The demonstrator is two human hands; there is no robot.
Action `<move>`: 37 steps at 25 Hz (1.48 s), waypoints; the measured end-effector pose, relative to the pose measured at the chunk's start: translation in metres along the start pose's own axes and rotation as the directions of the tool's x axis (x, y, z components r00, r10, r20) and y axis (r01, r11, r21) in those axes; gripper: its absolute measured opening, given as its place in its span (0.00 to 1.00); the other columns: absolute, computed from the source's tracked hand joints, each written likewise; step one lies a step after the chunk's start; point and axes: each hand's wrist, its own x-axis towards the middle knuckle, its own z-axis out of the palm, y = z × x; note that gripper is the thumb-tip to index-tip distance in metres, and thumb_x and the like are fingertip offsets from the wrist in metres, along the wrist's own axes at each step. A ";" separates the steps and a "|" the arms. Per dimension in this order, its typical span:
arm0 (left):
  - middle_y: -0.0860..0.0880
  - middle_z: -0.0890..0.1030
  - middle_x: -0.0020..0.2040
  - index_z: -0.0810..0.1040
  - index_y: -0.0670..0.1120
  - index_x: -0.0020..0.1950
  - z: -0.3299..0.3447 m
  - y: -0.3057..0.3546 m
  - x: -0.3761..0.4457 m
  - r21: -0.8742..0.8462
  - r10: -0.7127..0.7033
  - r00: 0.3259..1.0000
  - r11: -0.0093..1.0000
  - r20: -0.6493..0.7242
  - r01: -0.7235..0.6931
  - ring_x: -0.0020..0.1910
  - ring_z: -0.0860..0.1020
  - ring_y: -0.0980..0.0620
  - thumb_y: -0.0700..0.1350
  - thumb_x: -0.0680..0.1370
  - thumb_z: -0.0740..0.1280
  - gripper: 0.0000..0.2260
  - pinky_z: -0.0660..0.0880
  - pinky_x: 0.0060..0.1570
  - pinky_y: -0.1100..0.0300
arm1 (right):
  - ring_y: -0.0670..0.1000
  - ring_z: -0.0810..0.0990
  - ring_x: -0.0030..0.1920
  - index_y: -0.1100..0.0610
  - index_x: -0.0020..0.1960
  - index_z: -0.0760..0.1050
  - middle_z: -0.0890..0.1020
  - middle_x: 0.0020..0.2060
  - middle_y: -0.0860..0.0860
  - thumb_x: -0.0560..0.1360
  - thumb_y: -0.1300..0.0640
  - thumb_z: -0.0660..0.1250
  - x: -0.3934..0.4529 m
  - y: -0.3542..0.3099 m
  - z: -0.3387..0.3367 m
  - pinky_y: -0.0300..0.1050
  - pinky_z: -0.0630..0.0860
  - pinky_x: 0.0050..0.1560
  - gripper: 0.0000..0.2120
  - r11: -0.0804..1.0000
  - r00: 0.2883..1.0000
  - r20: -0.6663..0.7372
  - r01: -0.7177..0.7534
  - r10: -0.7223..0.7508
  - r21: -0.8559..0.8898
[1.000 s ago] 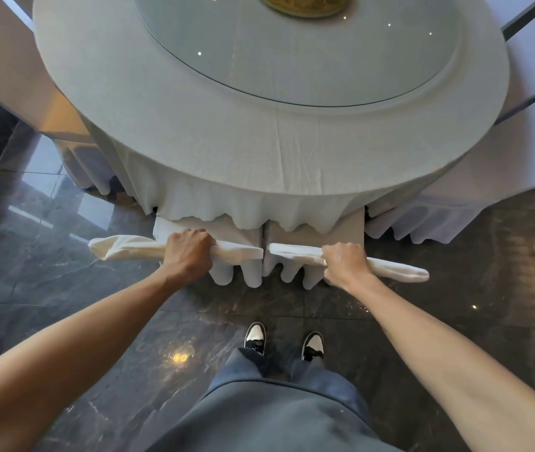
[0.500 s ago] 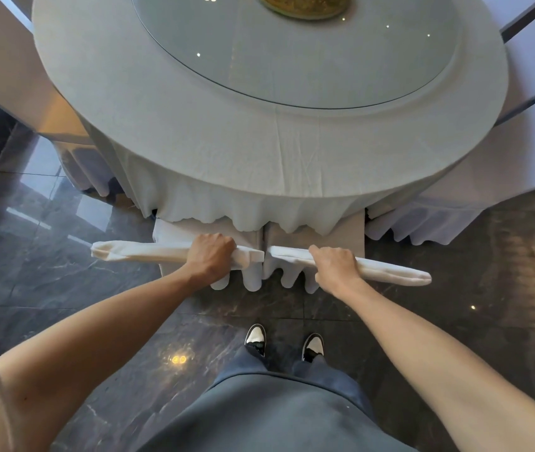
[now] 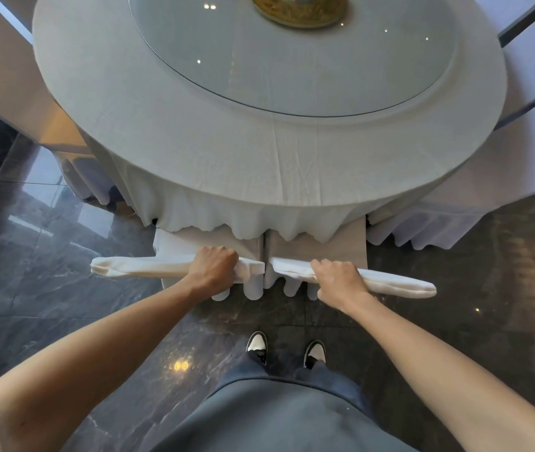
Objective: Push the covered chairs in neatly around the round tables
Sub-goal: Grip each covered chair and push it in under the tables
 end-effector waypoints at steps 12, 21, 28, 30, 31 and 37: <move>0.46 0.81 0.59 0.76 0.51 0.67 -0.016 0.088 0.057 -0.344 0.127 0.966 0.938 0.224 -0.044 0.56 0.80 0.43 0.50 0.78 0.62 0.18 0.77 0.51 0.51 | 0.49 0.81 0.48 0.40 0.55 0.75 0.85 0.47 0.47 0.69 0.33 0.59 -0.012 0.075 -0.004 0.50 0.77 0.52 0.20 0.791 0.937 0.336 -0.132 -0.098 0.598; 0.47 0.76 0.68 0.71 0.50 0.73 -0.068 0.262 0.130 -0.245 0.255 0.947 0.948 0.197 -0.205 0.64 0.76 0.45 0.48 0.79 0.63 0.22 0.74 0.60 0.51 | 0.49 0.79 0.58 0.46 0.61 0.79 0.82 0.56 0.42 0.73 0.39 0.64 -0.082 0.252 0.009 0.49 0.72 0.65 0.20 0.687 0.884 0.458 -0.277 -0.091 0.672; 0.48 0.78 0.64 0.72 0.50 0.70 -0.131 0.447 0.198 -0.249 0.225 0.972 0.947 0.064 -0.202 0.61 0.77 0.44 0.51 0.76 0.64 0.22 0.77 0.55 0.50 | 0.51 0.72 0.68 0.48 0.73 0.68 0.72 0.71 0.47 0.73 0.41 0.65 -0.135 0.451 0.042 0.51 0.71 0.67 0.30 0.810 0.894 0.427 -0.347 0.135 0.472; 0.47 0.78 0.63 0.73 0.49 0.66 -0.149 0.492 0.220 -0.252 0.211 0.977 0.946 0.006 -0.203 0.61 0.76 0.43 0.51 0.75 0.64 0.20 0.76 0.55 0.49 | 0.53 0.72 0.69 0.48 0.74 0.67 0.71 0.72 0.48 0.73 0.42 0.64 -0.142 0.501 0.049 0.53 0.70 0.67 0.30 0.823 0.907 0.387 -0.345 0.168 0.451; 0.47 0.77 0.64 0.73 0.48 0.66 -0.159 0.515 0.234 -0.250 0.212 0.977 0.945 -0.019 -0.210 0.63 0.75 0.43 0.52 0.75 0.64 0.20 0.75 0.57 0.48 | 0.54 0.71 0.69 0.47 0.74 0.67 0.71 0.72 0.48 0.73 0.41 0.63 -0.143 0.529 0.049 0.54 0.70 0.67 0.30 0.829 0.913 0.360 -0.348 0.192 0.439; 0.45 0.70 0.72 0.58 0.48 0.77 -0.203 0.614 0.337 -0.277 0.255 0.961 0.921 -0.104 -0.275 0.69 0.70 0.43 0.60 0.77 0.63 0.33 0.70 0.63 0.47 | 0.55 0.64 0.74 0.51 0.75 0.64 0.68 0.74 0.52 0.77 0.44 0.61 -0.124 0.674 0.050 0.59 0.59 0.74 0.29 0.868 0.950 0.158 -0.312 0.270 0.387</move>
